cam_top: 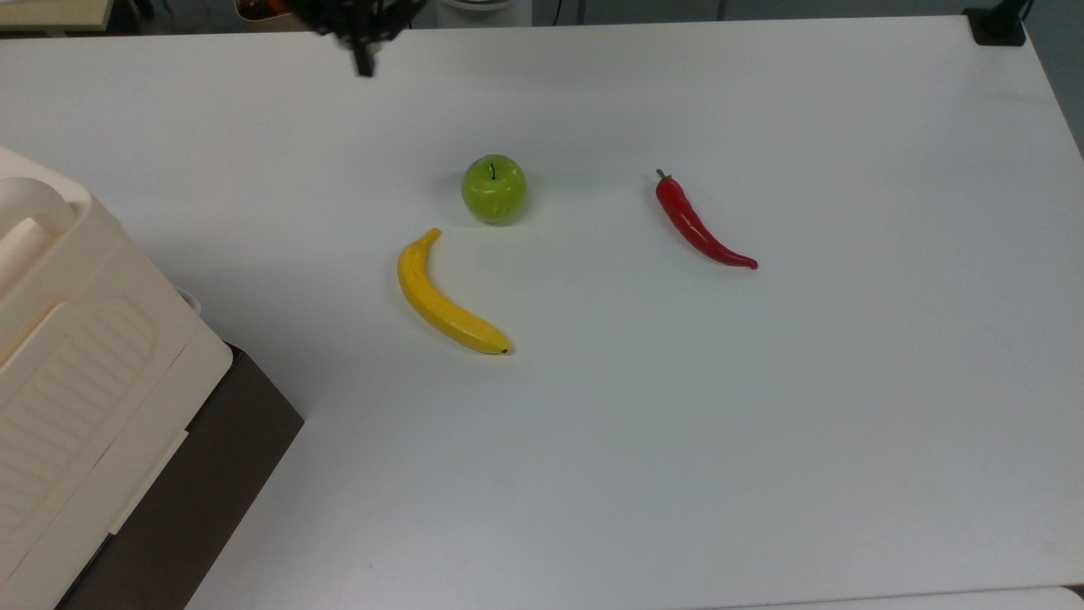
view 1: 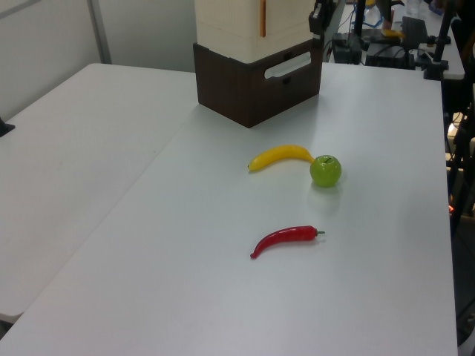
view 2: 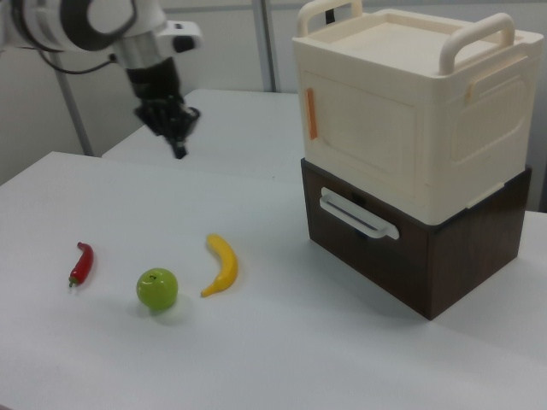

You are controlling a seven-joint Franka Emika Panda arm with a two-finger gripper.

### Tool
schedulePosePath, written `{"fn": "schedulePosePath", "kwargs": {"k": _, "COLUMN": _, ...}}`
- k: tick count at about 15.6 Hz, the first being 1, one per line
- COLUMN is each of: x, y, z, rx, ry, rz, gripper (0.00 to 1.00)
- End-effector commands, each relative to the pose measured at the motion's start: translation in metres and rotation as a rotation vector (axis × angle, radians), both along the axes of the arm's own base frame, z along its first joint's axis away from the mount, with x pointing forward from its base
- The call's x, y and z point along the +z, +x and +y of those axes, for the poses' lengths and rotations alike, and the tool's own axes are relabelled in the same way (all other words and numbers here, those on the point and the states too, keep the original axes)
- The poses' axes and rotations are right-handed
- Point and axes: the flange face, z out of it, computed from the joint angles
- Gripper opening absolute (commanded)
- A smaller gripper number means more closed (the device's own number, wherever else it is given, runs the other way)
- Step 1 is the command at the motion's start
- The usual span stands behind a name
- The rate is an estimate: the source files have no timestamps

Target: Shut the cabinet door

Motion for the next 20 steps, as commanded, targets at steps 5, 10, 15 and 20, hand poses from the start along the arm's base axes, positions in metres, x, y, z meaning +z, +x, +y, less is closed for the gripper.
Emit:
{"fn": "schedulePosePath", "kwargs": {"k": 5, "x": -0.016, "y": -0.043, "z": 0.047, "rx": 0.128, "ry": -0.042, "rz": 0.098, "gripper": 0.00}}
{"fn": "schedulePosePath", "kwargs": {"k": 10, "x": -0.018, "y": -0.045, "z": 0.043, "rx": 0.117, "ry": -0.052, "rz": 0.120, "gripper": 0.57}}
{"fn": "schedulePosePath", "kwargs": {"k": 15, "x": -0.019, "y": -0.047, "z": 0.041, "rx": 0.112, "ry": -0.053, "rz": 0.129, "gripper": 1.00}}
{"fn": "schedulePosePath", "kwargs": {"k": 20, "x": -0.018, "y": -0.048, "z": 0.048, "rx": 0.115, "ry": -0.054, "rz": 0.131, "gripper": 1.00}}
